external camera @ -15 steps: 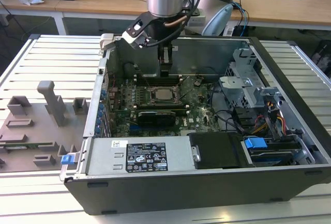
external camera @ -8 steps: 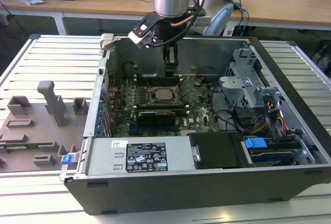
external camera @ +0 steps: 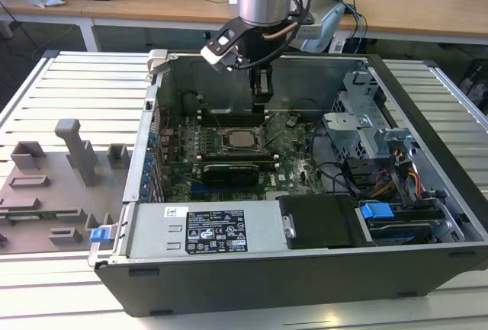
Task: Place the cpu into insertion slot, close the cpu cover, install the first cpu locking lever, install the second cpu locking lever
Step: 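Close the cpu cover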
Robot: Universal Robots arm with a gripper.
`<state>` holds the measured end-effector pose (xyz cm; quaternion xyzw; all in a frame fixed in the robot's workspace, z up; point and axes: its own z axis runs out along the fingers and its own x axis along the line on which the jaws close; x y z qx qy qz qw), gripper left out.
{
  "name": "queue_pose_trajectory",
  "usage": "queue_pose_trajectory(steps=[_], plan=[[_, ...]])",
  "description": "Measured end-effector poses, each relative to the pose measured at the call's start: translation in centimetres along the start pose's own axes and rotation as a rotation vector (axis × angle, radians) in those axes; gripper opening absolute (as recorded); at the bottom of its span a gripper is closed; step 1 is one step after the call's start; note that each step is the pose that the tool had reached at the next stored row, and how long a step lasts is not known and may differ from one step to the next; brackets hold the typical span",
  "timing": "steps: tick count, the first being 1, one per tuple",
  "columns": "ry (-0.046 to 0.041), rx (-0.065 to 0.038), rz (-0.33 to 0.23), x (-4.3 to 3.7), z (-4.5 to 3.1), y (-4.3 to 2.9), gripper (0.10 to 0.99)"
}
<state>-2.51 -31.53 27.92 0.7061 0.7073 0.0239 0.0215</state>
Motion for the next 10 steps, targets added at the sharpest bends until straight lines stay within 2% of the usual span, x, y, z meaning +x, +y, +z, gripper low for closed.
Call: queue_pose_trajectory(steps=[7,10], plan=[[-0.0001,0.001,0.000,0.00,0.16,2.60,0.106],[-0.0004,0.001,0.000,-0.01,0.20,3.17,0.106]])
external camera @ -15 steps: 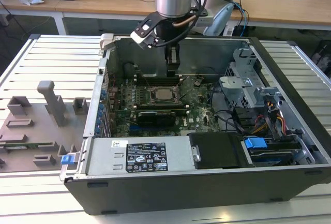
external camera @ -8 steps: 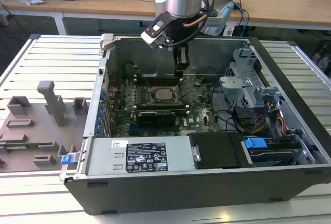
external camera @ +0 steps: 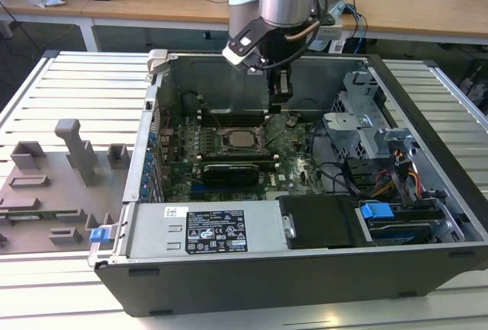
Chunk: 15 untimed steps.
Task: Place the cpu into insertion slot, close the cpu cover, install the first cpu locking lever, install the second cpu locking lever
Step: 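Close the cpu cover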
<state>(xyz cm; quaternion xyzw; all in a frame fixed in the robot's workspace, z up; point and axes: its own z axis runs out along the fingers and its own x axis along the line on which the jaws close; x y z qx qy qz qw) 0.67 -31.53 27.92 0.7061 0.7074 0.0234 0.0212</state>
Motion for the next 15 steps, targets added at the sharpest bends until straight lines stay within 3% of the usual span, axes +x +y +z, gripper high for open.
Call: queue_pose_trajectory(steps=[9,15], plan=[[0.0001,0.000,0.000,0.00,0.12,1.80,0.106],[0.0000,0.001,0.000,-0.01,0.24,3.84,0.106]])
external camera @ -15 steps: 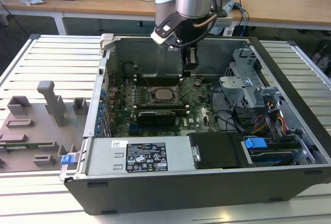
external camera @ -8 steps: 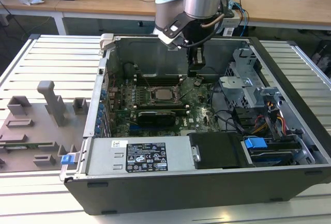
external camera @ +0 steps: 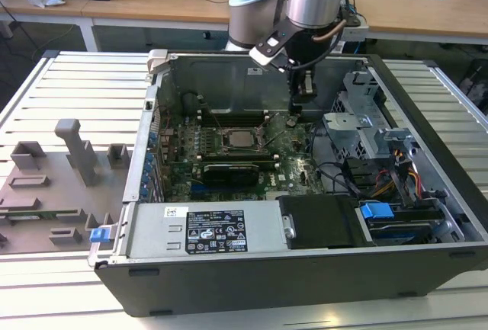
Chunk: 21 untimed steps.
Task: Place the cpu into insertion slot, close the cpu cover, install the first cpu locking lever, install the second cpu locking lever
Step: 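Close the cpu cover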
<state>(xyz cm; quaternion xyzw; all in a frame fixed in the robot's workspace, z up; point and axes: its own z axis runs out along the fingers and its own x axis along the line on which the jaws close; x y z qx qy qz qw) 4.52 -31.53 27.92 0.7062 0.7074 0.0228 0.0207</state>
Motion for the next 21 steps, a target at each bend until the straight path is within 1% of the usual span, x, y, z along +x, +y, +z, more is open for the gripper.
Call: queue_pose_trajectory(steps=[4,5,6,7,13,14,15,16,17,18,19,21], plan=[[0.0000,0.000,0.000,0.00,0.05,0.84,0.106],[-0.0001,0.001,0.000,0.00,0.07,1.21,0.106],[0.0000,0.001,0.000,0.00,0.10,1.36,0.106],[0.0000,0.001,0.000,0.00,0.14,1.41,0.106],[0.0001,0.002,0.000,0.00,1.11,1.46,0.106],[0.0000,0.007,0.000,0.00,1.19,1.50,0.106],[0.0000,0.021,0.000,-0.01,1.26,1.58,0.106],[-0.0001,0.038,0.000,-0.01,1.29,1.72,0.106],[0.0000,0.062,0.000,-0.01,1.34,1.91,0.106],[0.0000,0.079,0.000,-0.01,1.39,2.09,0.106],[0.0005,0.101,-0.015,0.00,1.59,2.20,0.106],[0.0030,0.102,-0.036,-0.01,1.96,2.12,0.106]])
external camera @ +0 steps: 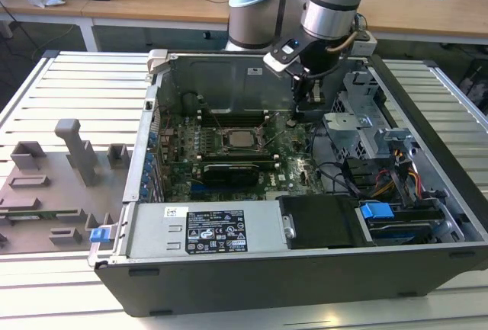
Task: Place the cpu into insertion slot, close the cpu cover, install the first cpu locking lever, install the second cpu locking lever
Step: 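Close the cpu cover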
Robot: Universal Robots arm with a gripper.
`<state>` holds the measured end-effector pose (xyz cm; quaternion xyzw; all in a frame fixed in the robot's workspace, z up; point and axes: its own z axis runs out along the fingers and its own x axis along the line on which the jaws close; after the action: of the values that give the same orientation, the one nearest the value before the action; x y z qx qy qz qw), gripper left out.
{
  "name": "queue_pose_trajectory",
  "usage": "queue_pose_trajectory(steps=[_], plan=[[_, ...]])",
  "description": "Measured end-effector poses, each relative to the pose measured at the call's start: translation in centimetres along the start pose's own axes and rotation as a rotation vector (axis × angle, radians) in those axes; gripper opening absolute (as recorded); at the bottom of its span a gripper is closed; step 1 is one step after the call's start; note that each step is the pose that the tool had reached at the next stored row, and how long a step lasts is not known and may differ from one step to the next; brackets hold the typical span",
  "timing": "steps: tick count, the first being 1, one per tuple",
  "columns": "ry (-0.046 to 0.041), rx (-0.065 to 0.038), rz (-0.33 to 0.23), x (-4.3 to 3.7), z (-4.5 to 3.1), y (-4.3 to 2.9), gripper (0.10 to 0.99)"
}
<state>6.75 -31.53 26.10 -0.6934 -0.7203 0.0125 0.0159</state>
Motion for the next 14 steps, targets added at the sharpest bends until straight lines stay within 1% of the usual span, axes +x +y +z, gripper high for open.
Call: queue_pose_trajectory(steps=[2,3,4,10,12,14], plan=[[0.0011,0.000,-0.009,0.01,0.71,-0.21,0.106],[0.0013,0.000,-0.009,0.01,0.87,-0.32,0.106],[0.0025,0.000,-0.009,0.03,1.08,-0.63,0.106],[0.0036,0.000,-0.009,0.07,1.19,-1.62,0.106],[0.0036,0.000,-0.009,0.09,1.22,-2.13,0.106],[0.0036,0.000,-0.009,0.10,1.23,-2.39,0.106]])
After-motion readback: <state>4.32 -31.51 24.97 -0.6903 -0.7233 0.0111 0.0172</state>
